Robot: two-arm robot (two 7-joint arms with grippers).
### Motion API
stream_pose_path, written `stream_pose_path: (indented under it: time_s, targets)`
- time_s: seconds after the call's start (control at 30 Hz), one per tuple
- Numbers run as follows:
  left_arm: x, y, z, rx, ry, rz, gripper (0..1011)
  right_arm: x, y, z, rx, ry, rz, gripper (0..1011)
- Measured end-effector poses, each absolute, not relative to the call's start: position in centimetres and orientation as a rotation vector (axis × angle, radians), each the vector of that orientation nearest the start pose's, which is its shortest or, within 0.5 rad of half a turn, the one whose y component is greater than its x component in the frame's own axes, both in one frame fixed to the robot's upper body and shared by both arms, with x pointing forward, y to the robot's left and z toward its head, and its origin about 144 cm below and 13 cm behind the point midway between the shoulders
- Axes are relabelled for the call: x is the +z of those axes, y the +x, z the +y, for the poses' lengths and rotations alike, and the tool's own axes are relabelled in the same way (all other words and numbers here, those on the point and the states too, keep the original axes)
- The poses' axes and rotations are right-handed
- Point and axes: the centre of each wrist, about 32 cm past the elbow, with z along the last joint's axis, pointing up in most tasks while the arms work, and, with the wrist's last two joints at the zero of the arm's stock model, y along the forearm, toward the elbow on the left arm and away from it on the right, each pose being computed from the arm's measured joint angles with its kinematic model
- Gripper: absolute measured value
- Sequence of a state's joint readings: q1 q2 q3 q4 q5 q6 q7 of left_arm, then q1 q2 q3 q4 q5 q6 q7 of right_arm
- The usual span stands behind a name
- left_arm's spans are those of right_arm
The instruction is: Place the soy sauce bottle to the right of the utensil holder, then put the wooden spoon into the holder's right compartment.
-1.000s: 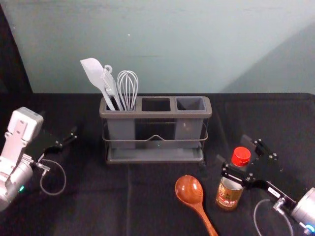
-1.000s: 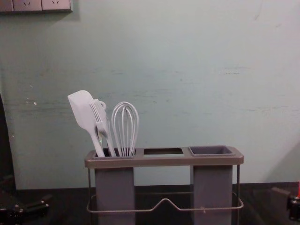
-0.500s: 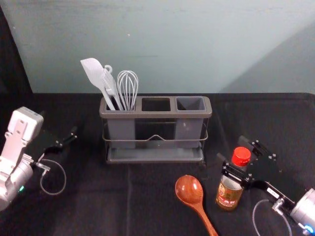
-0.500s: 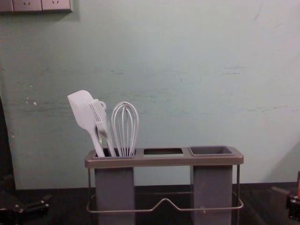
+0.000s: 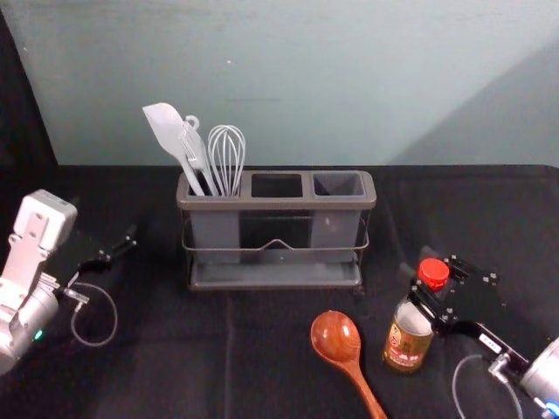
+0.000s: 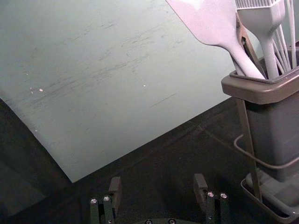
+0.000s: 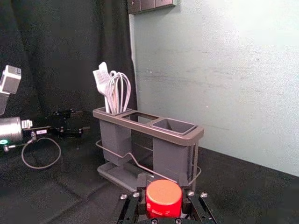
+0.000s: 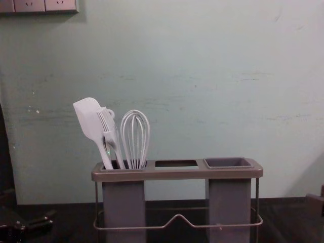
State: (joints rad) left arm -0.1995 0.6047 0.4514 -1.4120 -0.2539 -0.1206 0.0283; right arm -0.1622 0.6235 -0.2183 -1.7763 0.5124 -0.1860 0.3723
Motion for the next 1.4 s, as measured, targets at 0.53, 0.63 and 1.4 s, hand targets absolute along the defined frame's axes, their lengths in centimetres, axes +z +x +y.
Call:
stream_pose_path:
  time_s: [0.53,0.63,1.4]
  targets:
    - [114.0,48.9,31.0,1.248,0.304,-0.285,1011,117.3,40.7,-31.3,-0.924,0.02,-0.113,378]
    - [114.0,48.9,31.0,1.248,0.304,-0.285,1011,117.7,41.1,-31.5,-0.932,0.018,-0.126,378]
    - [114.0,48.9,31.0,1.248,0.304,-0.285,1012,117.7,48.0,-30.6,-0.987,0.016,-0.174,378]
